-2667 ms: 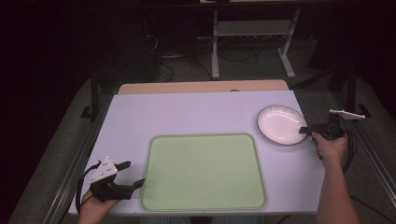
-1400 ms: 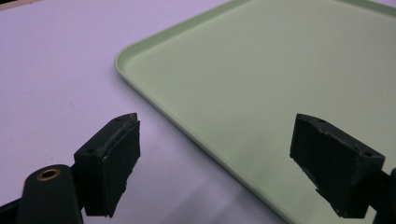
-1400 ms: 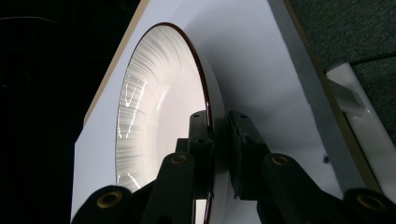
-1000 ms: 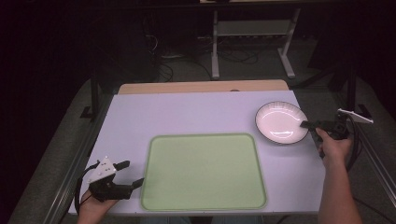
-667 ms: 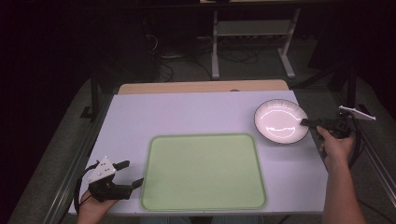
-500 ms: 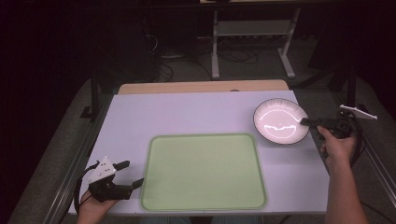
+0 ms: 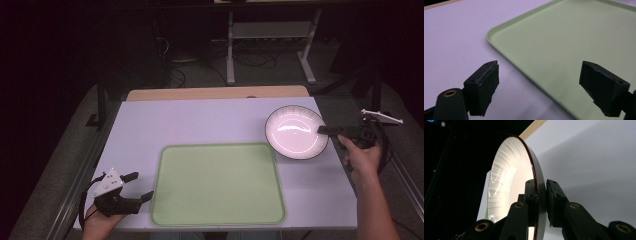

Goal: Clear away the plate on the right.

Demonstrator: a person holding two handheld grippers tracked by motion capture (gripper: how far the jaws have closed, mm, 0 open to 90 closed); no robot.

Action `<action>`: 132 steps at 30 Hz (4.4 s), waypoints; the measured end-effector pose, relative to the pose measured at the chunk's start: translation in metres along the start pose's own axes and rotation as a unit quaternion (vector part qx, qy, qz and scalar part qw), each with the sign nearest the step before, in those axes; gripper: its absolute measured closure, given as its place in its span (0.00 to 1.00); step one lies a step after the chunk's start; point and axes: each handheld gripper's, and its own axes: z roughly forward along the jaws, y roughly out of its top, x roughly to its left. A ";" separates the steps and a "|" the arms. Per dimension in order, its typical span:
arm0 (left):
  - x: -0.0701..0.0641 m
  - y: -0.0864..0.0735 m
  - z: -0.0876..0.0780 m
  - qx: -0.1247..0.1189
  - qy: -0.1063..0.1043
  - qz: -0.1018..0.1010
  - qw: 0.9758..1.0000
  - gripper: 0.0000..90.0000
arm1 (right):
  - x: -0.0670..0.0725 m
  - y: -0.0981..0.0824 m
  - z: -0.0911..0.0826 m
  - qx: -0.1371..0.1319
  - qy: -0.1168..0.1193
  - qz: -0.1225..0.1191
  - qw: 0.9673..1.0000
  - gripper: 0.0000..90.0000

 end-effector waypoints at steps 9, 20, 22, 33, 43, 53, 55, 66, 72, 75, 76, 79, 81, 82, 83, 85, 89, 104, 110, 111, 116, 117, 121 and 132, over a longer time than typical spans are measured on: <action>0.001 0.000 -0.001 0.001 0.000 0.000 1.000 0.18 | 0.009 -0.009 -0.006 0.010 0.003 -0.012 1.000 0.88; 0.000 0.000 -0.001 -0.002 0.001 0.000 1.000 0.18 | 0.018 -0.021 -0.008 0.028 0.012 -0.026 0.999 0.88; 0.000 0.000 -0.001 -0.002 0.002 0.000 1.000 0.18 | 0.020 -0.023 -0.007 0.031 0.015 -0.029 0.999 0.88; 0.000 0.000 -0.002 -0.002 0.002 0.001 1.000 0.18 | 0.031 -0.032 -0.005 0.042 0.025 -0.045 0.998 0.87; 0.000 0.000 -0.002 -0.002 0.002 0.000 1.000 0.18 | 0.049 -0.037 0.005 0.055 0.043 -0.062 0.996 0.87; 0.000 0.000 -0.003 -0.004 0.002 0.001 1.000 0.18 | 0.069 -0.040 0.010 0.061 0.058 -0.070 0.994 0.87; 0.000 0.000 -0.003 -0.003 0.002 0.001 1.000 0.18 | 0.074 -0.040 0.011 0.066 0.059 -0.075 0.993 0.87; 0.001 0.001 -0.003 -0.004 0.002 0.001 1.000 0.18 | 0.099 -0.044 0.022 0.080 0.075 -0.092 0.990 0.86; 0.001 0.001 -0.003 -0.004 0.002 0.002 1.000 0.18 | 0.110 -0.047 0.029 0.086 0.085 -0.099 0.988 0.86; 0.001 0.001 -0.003 -0.005 0.002 0.001 1.000 0.18 | 0.116 -0.049 0.032 0.089 0.088 -0.105 0.987 0.86; 0.001 0.001 -0.003 -0.005 0.002 0.001 1.000 0.18 | 0.118 -0.049 0.033 0.091 0.089 -0.107 0.986 0.86; 0.001 0.001 -0.003 -0.005 0.002 0.002 1.000 0.18 | 0.124 -0.051 0.037 0.095 0.093 -0.111 0.985 0.86; 0.001 0.001 -0.003 -0.005 0.002 0.001 1.000 0.18 | 0.128 -0.051 0.039 0.096 0.094 -0.114 0.984 0.86; 0.001 0.001 -0.003 -0.005 0.002 0.001 1.000 0.18 | 0.130 -0.052 0.041 0.097 0.096 -0.114 0.984 0.86; 0.001 0.001 -0.003 -0.005 0.002 0.001 1.000 0.18 | 0.131 -0.052 0.042 0.098 0.096 -0.115 0.984 0.86; 0.001 0.001 -0.003 -0.005 0.002 0.001 1.000 0.18 | 0.134 -0.054 0.045 0.103 0.099 -0.117 0.983 0.86; 0.001 0.001 -0.003 -0.006 0.002 0.002 1.000 0.18 | 0.138 -0.057 0.053 0.108 0.100 -0.121 0.982 0.86; 0.001 0.001 -0.004 -0.006 0.001 0.001 1.000 0.18 | 0.145 -0.072 0.082 0.135 0.095 -0.130 0.978 0.85; 0.001 0.001 -0.004 -0.007 0.002 0.001 1.000 0.18 | 0.144 -0.079 0.094 0.143 0.092 -0.133 0.976 0.85; 0.001 0.001 -0.004 -0.007 0.002 0.001 1.000 0.18 | 0.144 -0.080 0.096 0.145 0.090 -0.133 0.976 0.85; 0.001 0.001 -0.004 -0.008 0.002 0.001 1.000 0.18 | 0.143 -0.085 0.104 0.151 0.088 -0.135 0.975 0.85; 0.001 0.001 -0.004 -0.008 0.002 0.001 1.000 0.18 | 0.142 -0.086 0.106 0.152 0.088 -0.136 0.975 0.85; 0.001 0.001 -0.004 -0.008 0.002 0.002 1.000 0.18 | 0.141 -0.090 0.112 0.156 0.086 -0.137 0.975 0.85; 0.001 0.001 -0.005 -0.009 0.001 0.001 1.000 0.18 | 0.137 -0.098 0.128 0.164 0.076 -0.143 0.973 0.85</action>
